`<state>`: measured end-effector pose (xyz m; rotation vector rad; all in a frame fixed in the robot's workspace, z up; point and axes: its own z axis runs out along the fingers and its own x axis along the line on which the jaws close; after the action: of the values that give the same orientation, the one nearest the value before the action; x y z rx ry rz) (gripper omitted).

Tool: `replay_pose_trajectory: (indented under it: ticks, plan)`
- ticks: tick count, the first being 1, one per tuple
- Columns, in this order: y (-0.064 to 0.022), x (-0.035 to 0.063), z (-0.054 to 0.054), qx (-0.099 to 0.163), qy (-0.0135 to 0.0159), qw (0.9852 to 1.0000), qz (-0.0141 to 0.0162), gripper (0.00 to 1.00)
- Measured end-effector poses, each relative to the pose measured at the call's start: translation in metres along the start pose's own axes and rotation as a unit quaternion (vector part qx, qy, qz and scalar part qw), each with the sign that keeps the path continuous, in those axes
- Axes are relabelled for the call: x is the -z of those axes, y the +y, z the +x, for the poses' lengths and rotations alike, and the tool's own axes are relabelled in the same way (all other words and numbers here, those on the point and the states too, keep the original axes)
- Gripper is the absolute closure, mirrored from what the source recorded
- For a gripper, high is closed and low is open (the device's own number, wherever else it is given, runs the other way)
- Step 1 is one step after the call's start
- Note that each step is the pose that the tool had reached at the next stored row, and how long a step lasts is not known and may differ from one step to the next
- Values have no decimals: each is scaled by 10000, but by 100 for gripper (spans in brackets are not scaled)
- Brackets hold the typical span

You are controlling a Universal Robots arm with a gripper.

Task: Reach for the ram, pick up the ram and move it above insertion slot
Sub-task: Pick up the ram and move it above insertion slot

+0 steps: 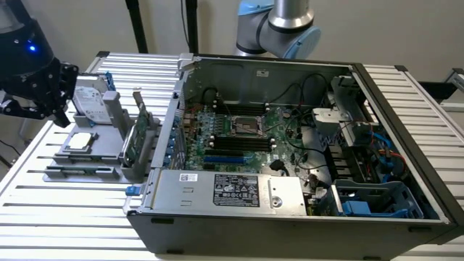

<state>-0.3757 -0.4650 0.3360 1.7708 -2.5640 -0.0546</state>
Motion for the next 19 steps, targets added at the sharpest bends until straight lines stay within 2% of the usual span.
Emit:
replay_pose_trajectory:
  ticks: [5,10,14,19]
  plan:
    - [0,-1,0,457,20,9990,1,89]
    - [0,-3,0,906,39,9959,1,89]
    - [0,-7,0,1270,55,9919,1,89]
    - [-1,-12,0,1715,74,9852,1,89]
